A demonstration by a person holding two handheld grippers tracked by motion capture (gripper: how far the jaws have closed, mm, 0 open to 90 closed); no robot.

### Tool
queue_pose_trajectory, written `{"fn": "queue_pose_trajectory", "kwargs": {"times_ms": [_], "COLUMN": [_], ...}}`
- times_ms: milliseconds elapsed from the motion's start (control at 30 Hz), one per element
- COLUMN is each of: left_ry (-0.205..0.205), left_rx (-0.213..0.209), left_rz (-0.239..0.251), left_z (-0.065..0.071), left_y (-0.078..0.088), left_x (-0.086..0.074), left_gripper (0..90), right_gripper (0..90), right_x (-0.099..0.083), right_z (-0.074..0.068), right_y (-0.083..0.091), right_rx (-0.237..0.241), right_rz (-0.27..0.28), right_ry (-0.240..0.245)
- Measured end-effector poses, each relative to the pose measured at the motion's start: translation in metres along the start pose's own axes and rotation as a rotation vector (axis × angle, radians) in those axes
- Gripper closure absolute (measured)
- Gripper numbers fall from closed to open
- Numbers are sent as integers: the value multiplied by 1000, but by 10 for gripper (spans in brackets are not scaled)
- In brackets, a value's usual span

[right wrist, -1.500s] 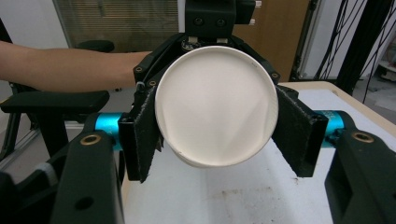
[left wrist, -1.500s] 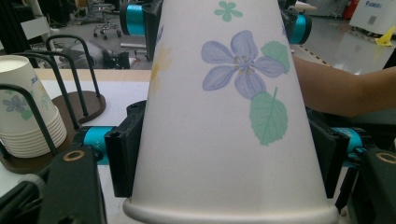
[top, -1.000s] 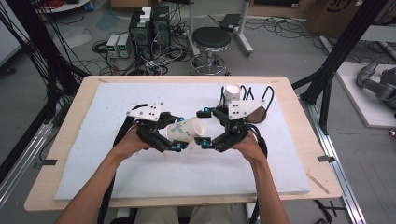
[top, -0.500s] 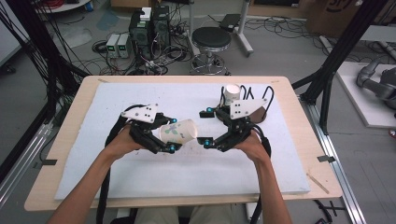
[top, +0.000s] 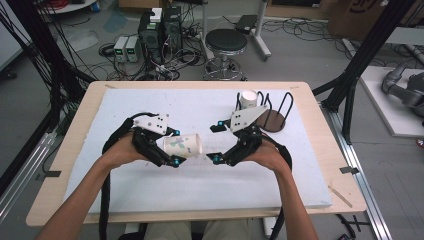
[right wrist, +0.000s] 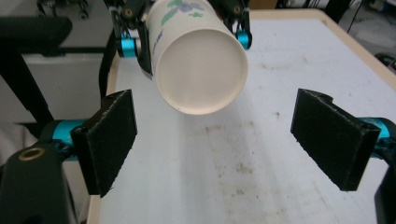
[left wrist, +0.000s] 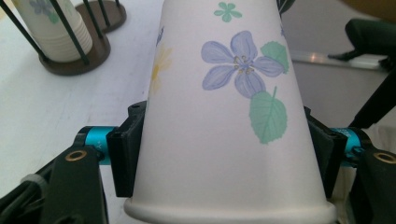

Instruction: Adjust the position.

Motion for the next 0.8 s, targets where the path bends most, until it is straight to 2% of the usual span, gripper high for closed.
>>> {"fn": "queue_pose_trajectory", "kwargs": {"times_ms": [167,467,667,700,800], "left_ry": [-2,0,13,5,11], "left_rx": [4,-11,-10,-8,-10], "left_rz": [-65,-188,-269,-287,-299], "left_z": [2,2,2,1,2], "left_y": [-1,-4,-4,-3,-4], "left_x": [0,-1,-2,-2,-1], "left_gripper": [296,297,298,298,298], "right_gripper": [148,149,149,149,149], "right_x": [0,2,5,5,6], "right_z": [0,-3,-3,-3,-3], "right_y": [-4,-16,-22,-24,-27], "right_rx": [-7,-20,-30,-34,-29], "right_rz": [-84,-294,-388,-408,-434], "right_ry": [12,51,71,83,96]}}
Point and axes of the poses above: each handheld gripper's, and its own axes: y roughly backward along the jaws, x roughly out of its top, z roughly to its right, the point moved 4 cm from there along -y, roughly forward along the jaws, and after that the axes turned 2 degrees about -z, right-handed, at the moved point
